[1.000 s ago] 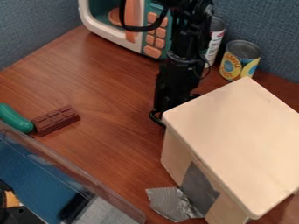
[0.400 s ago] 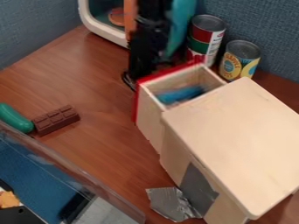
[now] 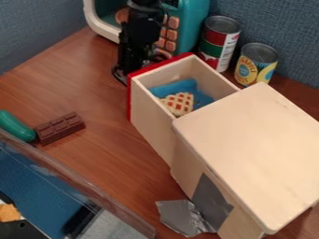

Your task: Open the drawer

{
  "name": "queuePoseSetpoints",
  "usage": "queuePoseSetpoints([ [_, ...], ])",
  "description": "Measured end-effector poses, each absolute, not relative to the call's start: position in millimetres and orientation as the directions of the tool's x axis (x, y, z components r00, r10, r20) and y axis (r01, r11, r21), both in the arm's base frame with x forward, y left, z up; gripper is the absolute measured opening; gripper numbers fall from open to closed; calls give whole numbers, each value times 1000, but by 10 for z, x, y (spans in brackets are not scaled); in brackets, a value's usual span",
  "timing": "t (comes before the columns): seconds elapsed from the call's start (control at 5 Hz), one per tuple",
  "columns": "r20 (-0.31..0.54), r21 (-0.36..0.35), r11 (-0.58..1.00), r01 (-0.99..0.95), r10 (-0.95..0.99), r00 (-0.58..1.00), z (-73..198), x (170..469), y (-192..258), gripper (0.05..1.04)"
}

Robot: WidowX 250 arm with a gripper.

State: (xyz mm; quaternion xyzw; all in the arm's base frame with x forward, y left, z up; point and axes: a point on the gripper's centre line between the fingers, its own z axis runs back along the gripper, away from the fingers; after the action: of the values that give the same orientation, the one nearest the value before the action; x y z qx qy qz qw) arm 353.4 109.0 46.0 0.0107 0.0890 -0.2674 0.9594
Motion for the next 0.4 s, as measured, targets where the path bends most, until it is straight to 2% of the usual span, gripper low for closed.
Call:
queuePoseSetpoints([
  [0.2, -171, -61, 795, 604, -604, 778, 507, 3485, 1030, 754],
  [0.4, -89, -21, 756, 654, -653, 752, 1005, 3461, 979, 991],
])
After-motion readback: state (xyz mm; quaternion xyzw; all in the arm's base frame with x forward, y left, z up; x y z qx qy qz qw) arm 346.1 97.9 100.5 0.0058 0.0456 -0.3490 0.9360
